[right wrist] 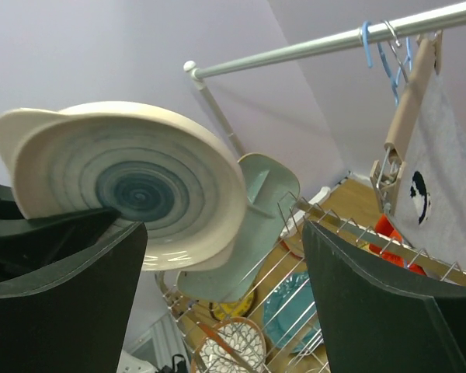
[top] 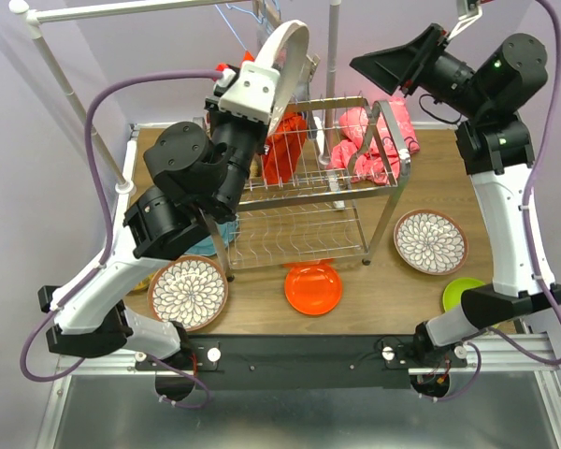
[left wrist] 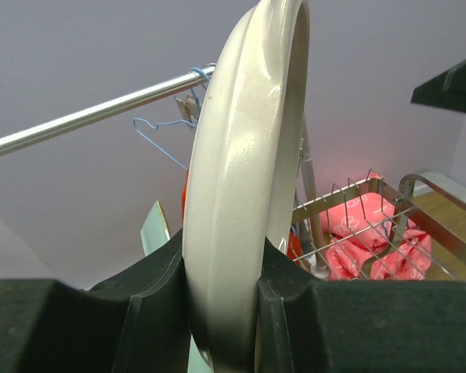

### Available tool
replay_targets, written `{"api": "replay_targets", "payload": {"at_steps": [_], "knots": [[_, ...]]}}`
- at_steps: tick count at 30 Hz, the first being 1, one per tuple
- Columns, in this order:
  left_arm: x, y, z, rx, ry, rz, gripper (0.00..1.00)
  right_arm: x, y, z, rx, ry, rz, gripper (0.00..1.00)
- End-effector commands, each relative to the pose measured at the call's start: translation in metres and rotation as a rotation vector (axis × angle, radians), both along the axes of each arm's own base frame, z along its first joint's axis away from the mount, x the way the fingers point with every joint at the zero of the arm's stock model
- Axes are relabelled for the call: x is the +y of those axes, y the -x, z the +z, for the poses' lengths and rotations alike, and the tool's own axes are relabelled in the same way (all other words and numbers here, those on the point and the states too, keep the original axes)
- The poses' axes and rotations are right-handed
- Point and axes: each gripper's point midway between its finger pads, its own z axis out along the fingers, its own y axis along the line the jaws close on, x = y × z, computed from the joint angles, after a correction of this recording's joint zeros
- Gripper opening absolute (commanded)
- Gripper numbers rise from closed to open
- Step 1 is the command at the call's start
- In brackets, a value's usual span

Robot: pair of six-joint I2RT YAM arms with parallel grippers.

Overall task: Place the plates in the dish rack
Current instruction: Insert the plate into the dish rack

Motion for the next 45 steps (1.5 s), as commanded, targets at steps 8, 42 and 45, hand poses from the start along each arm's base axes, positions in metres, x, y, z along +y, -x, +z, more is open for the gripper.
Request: {"api": "replay_targets", "payload": {"at_steps": [8, 42, 45], "knots": [[0.05, 0.009, 0.023, 0.058, 0.377, 0.157, 0.0, 0.011, -0.012, -0.044, 0.024, 0.094, 0.041, 0.88], [0.041, -0.023, -0.032, 0.22, 0.334, 0.4, 0.0, 0.004, -0.027, -0.049, -0.003, 0.125, -0.053, 0.89], [0.041, -0.025, -0.038, 0.243, 0.341, 0.384, 0.0, 0.003, -0.028, -0.049, -0.001, 0.123, -0.059, 0.89]]}}
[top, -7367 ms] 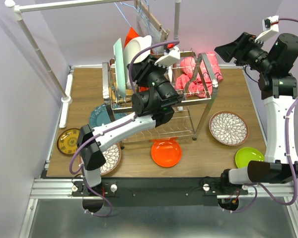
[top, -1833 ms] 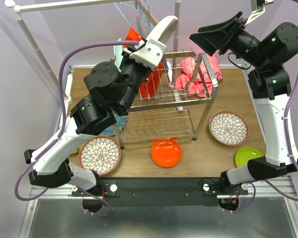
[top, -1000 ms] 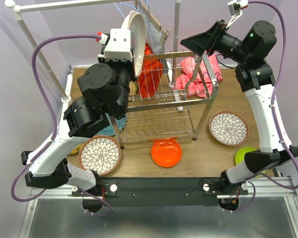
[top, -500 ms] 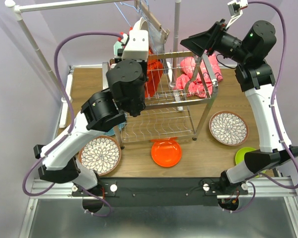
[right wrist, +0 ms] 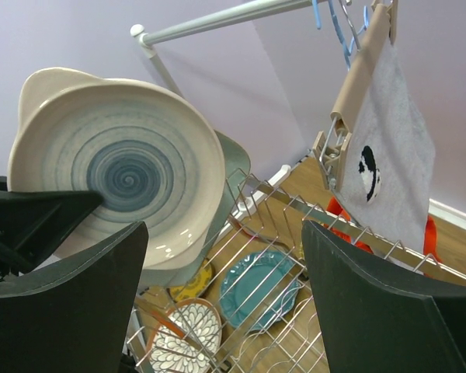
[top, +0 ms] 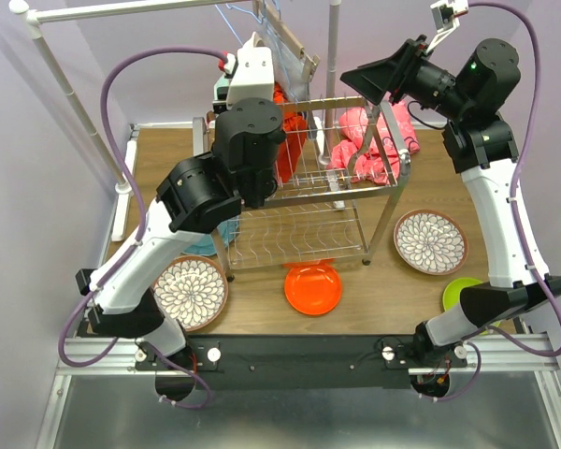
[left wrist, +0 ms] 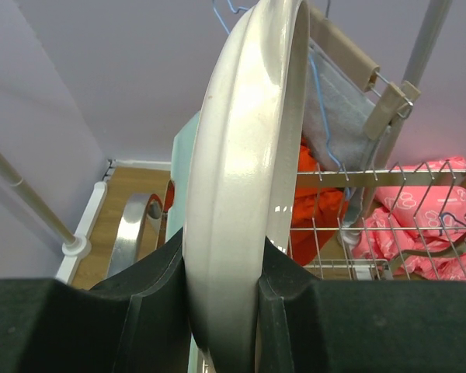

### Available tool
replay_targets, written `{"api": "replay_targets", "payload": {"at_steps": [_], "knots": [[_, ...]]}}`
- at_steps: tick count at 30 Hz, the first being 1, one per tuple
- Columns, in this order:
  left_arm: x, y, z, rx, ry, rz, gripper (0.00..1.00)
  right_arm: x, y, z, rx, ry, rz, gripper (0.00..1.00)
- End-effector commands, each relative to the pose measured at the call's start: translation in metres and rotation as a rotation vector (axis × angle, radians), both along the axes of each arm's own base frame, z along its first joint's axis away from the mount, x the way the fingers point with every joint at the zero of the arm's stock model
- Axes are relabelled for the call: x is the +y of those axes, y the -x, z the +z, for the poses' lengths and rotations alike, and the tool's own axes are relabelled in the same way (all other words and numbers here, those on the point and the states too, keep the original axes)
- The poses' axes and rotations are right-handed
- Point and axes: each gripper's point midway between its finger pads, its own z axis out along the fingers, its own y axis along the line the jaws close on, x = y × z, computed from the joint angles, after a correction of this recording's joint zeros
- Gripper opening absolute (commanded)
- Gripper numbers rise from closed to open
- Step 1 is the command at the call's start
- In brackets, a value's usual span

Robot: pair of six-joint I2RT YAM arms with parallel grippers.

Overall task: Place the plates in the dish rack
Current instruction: Insert the plate into the dish rack

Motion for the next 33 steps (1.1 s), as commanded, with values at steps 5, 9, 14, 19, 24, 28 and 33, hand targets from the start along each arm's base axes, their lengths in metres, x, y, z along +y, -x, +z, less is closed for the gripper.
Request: {"api": "replay_targets", "payload": {"at_steps": [5, 9, 14, 19, 24, 28, 33], "knots": [[0.015, 0.001, 0.005, -0.005, 0.156, 0.018, 0.0, -0.001, 0.003, -0.003, 0.012, 0.006, -0.024, 0.89], [0.014, -0.001, -0.001, 0.014, 0.148, 0.031, 0.0, -0.002, 0.003, -0.003, 0.012, 0.006, -0.027, 0.89], [0.016, -0.003, -0.008, 0.034, 0.114, 0.056, 0.0, -0.002, 0.004, -0.005, 0.014, 0.008, -0.03, 0.89], [0.022, -0.004, -0.008, 0.035, 0.09, 0.081, 0.0, -0.003, 0.005, -0.004, 0.013, 0.007, -0.036, 0.89], [0.029, -0.002, -0.006, 0.032, 0.071, 0.102, 0.0, -0.003, 0.003, -0.006, 0.018, 0.007, -0.039, 0.89], [0.027, -0.003, -0.009, 0.04, 0.057, 0.101, 0.0, -0.004, 0.003, -0.005, 0.018, 0.006, -0.042, 0.89], [0.026, -0.004, -0.016, 0.058, 0.037, 0.106, 0.0, -0.004, 0.003, -0.006, 0.018, 0.007, -0.044, 0.89]]}}
